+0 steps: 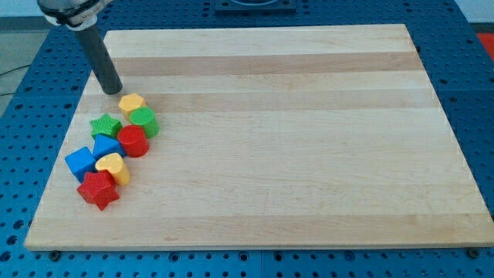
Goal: Point your hand at the left side of the green star
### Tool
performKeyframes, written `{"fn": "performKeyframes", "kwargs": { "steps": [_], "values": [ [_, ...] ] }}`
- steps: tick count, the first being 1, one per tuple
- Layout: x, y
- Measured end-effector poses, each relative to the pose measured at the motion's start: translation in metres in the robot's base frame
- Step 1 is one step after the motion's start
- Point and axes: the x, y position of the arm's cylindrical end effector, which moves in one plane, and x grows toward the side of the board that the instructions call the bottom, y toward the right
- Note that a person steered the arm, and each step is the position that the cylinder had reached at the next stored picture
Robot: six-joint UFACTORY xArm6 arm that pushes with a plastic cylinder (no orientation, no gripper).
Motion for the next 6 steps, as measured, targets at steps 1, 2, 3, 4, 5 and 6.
{"fn": "performKeyframes", "kwargs": {
  "steps": [1, 2, 3, 4, 5, 6],
  "values": [
    [0.0, 0.0],
    [0.0, 0.0],
    [-0.001, 0.0],
    [-0.017, 0.002],
    [-0.01, -0.029],
    [0.057, -0.047]
  ]
}}
